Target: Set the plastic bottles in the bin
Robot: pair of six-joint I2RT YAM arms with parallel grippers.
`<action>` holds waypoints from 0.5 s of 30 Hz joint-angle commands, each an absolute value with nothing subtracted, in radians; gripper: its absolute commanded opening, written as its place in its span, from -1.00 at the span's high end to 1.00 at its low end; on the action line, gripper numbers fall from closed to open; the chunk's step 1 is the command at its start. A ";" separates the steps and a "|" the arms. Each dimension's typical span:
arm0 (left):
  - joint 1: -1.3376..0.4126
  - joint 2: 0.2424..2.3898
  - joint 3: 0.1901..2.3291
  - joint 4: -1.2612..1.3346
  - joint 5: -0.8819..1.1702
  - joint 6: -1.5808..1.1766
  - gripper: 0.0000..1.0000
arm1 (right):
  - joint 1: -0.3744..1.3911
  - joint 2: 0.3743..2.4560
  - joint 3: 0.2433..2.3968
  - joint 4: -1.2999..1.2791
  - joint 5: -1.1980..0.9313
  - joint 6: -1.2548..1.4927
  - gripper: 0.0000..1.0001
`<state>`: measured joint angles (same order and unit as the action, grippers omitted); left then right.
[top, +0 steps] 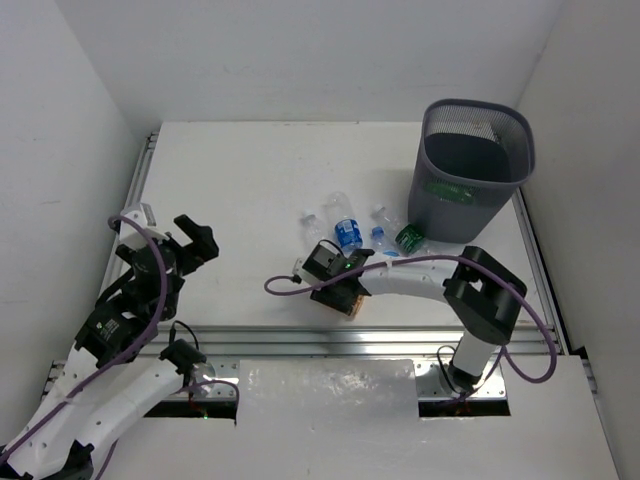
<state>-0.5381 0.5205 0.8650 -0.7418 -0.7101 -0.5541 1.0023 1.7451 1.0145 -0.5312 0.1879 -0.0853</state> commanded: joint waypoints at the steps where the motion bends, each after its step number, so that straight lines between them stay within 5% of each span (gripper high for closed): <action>1: -0.531 0.520 0.859 -0.698 -0.696 -0.538 -0.99 | 1.019 1.651 0.986 -0.523 0.183 -0.037 0.23; 8: -0.531 0.538 0.848 -0.657 -0.644 -0.515 -0.99 | 1.010 1.226 1.074 -0.545 0.181 0.158 0.29; 15: -0.535 0.780 0.870 -0.631 -0.436 -0.554 -1.00 | 0.450 1.187 1.527 -0.662 0.330 0.175 0.30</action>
<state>-0.5373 0.6804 0.8528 -0.6804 -0.5739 -0.5251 0.5968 1.1465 1.3499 -0.5774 0.2401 0.1463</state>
